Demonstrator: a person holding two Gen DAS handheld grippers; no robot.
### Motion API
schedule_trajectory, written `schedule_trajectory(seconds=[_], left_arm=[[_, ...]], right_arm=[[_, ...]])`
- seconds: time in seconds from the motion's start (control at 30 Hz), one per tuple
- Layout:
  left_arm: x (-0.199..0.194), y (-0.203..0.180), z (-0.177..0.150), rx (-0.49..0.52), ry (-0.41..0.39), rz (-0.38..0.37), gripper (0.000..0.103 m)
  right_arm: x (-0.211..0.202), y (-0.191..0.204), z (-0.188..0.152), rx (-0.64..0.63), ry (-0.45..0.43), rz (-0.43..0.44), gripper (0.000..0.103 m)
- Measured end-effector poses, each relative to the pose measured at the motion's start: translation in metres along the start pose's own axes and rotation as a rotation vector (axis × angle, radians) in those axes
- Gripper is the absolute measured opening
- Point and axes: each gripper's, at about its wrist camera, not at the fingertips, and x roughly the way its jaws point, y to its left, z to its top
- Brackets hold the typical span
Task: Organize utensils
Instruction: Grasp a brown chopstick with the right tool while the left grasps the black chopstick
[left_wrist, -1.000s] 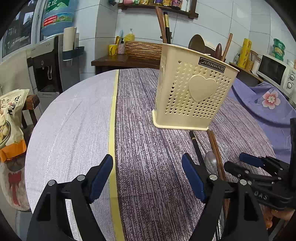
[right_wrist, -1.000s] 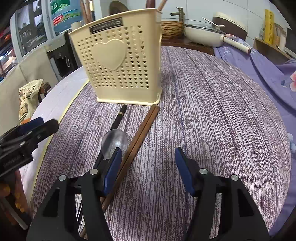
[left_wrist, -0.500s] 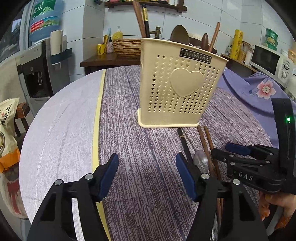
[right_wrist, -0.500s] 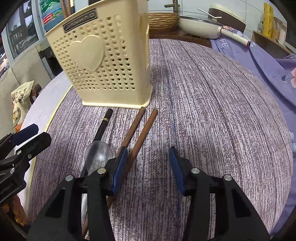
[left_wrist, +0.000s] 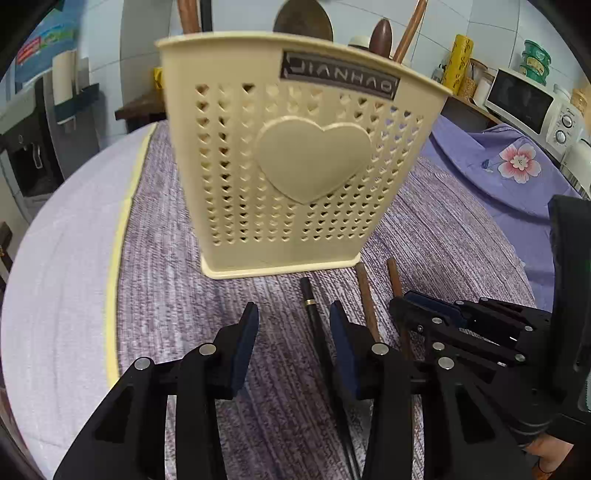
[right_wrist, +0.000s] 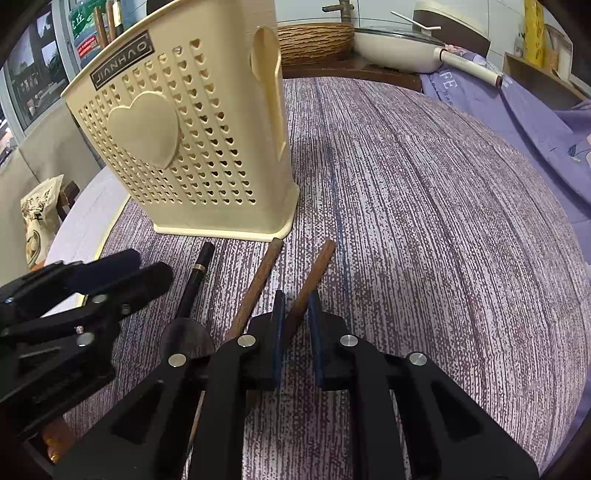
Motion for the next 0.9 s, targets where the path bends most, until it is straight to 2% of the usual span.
schedule_trajectory(seconds=[0.1,0.37,0.6,0.7,0.8,0.9], left_arm=[[0.008,-0.004,0.002,0.005,0.017,-0.007,0.039],[0.031,-0.014,0.007,0.044,0.069,0.020,0.026],[0.036,-0.022,0.009,0.076,0.054,0.067,0.022],[0.039,-0.027,0.009,0.090,0.043,0.104,0.013],[0.039,-0.027,0.010,0.088,0.037,0.105,0.011],[0.039,-0.024,0.009,0.075,0.033,0.095,0.010]], right_arm=[[0.000,-0.011,0.003,0.031,0.008,0.037,0.013],[0.001,-0.027,0.008,0.069,0.013,0.036,0.014],[0.008,-0.024,0.016,0.095,0.003,-0.001,0.014],[0.008,-0.018,0.015,0.093,-0.010,-0.026,0.014],[0.007,-0.013,0.014,0.075,-0.022,-0.054,0.013],[0.004,-0.015,0.011,0.102,-0.030,-0.031,0.012]])
